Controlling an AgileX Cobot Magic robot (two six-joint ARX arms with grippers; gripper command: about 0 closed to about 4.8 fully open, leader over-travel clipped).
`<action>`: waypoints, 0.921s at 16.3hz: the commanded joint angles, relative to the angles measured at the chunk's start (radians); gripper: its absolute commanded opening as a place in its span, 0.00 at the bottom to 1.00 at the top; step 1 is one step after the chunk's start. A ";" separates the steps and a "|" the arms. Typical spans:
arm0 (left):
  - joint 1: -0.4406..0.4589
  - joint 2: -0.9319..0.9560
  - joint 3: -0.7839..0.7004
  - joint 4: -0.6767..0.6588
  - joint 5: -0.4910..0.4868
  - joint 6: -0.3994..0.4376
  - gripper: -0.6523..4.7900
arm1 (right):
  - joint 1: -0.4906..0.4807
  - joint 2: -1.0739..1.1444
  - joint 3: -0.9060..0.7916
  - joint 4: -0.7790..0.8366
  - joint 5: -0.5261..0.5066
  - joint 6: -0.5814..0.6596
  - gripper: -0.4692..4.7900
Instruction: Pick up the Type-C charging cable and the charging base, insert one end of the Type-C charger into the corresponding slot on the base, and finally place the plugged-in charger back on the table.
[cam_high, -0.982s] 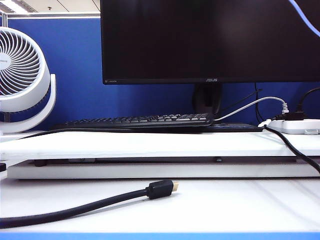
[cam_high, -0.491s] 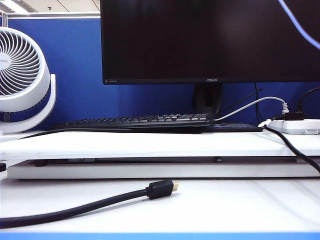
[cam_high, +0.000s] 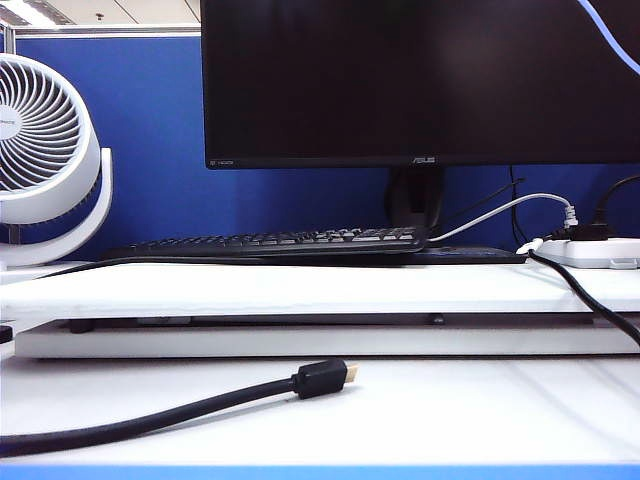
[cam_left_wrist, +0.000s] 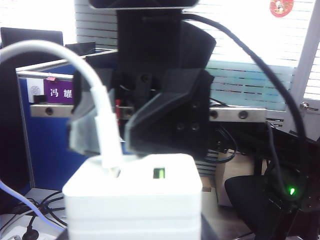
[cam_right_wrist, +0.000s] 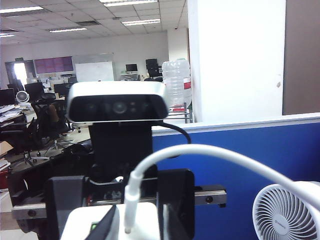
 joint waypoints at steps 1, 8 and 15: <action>-0.001 -0.010 0.011 0.011 0.007 0.025 0.11 | 0.003 0.000 -0.002 0.053 -0.006 0.052 0.32; -0.001 -0.010 0.011 -0.011 0.028 0.025 0.11 | 0.003 -0.009 -0.002 0.108 0.013 0.105 0.32; -0.001 -0.010 0.011 -0.035 0.003 0.024 0.11 | 0.004 -0.008 -0.003 0.097 -0.003 0.124 0.30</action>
